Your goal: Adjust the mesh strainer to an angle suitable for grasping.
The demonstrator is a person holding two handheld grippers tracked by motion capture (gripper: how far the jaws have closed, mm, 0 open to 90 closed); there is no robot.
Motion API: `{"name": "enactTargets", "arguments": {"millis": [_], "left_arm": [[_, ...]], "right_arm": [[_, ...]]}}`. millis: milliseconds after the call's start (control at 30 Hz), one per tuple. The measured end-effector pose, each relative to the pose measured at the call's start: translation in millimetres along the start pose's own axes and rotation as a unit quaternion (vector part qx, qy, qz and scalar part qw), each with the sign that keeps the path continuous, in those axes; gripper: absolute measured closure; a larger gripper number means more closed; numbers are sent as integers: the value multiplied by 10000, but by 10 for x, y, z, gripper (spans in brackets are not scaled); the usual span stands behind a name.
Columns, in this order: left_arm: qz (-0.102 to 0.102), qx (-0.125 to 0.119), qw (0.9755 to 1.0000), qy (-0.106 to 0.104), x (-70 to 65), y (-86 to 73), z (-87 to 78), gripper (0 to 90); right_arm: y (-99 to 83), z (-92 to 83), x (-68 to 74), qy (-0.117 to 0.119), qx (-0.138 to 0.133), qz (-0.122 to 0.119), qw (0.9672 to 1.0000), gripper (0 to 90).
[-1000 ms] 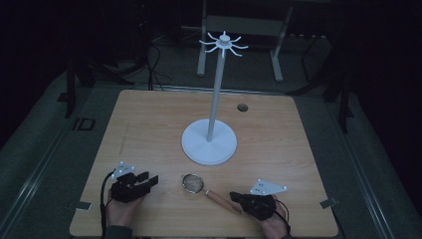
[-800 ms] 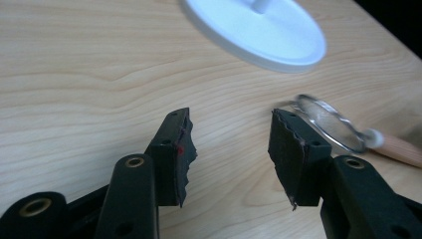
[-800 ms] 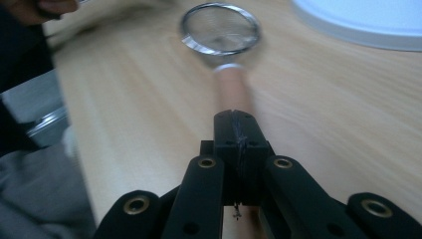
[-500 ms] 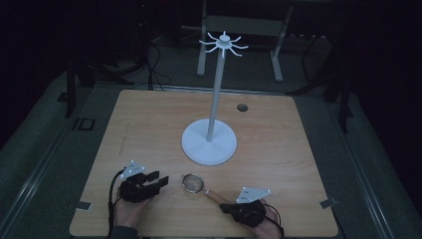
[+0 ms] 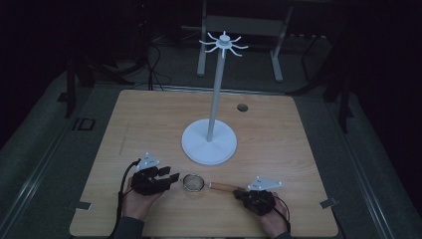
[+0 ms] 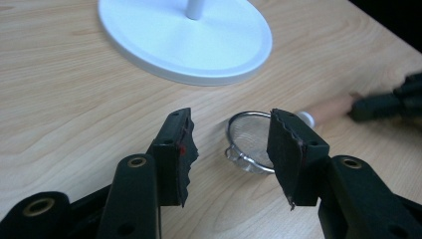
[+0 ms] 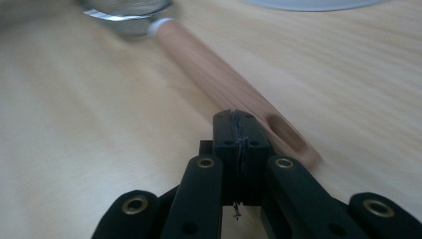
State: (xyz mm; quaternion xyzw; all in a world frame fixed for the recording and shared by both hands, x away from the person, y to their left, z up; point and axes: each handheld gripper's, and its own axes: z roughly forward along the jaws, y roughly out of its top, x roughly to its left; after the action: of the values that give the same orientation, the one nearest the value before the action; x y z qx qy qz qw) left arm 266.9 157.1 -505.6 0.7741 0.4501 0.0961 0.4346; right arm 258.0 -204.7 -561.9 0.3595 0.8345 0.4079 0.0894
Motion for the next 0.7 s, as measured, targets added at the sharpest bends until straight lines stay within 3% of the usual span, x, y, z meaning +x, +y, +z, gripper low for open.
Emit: {"name": "enactTargets", "arguments": {"millis": [167,267,567,700], "left_arm": [[211,170,9996,-77,-70,105,85,529],[340,243,9991,-119,-115,181,141,529],[856,506,9948,-230,-272,455,340,526],[974,573,9928,-398,-307,552,422,532]], "right_arm": [[22,-3,-133,-625,-67,215,9978,886],[18,-19,-200,-803,-132,338,9961,882],[8,-124,-310,-874,-396,634,9934,878],[11,-171,-340,-840,-480,677,9930,861]]}}
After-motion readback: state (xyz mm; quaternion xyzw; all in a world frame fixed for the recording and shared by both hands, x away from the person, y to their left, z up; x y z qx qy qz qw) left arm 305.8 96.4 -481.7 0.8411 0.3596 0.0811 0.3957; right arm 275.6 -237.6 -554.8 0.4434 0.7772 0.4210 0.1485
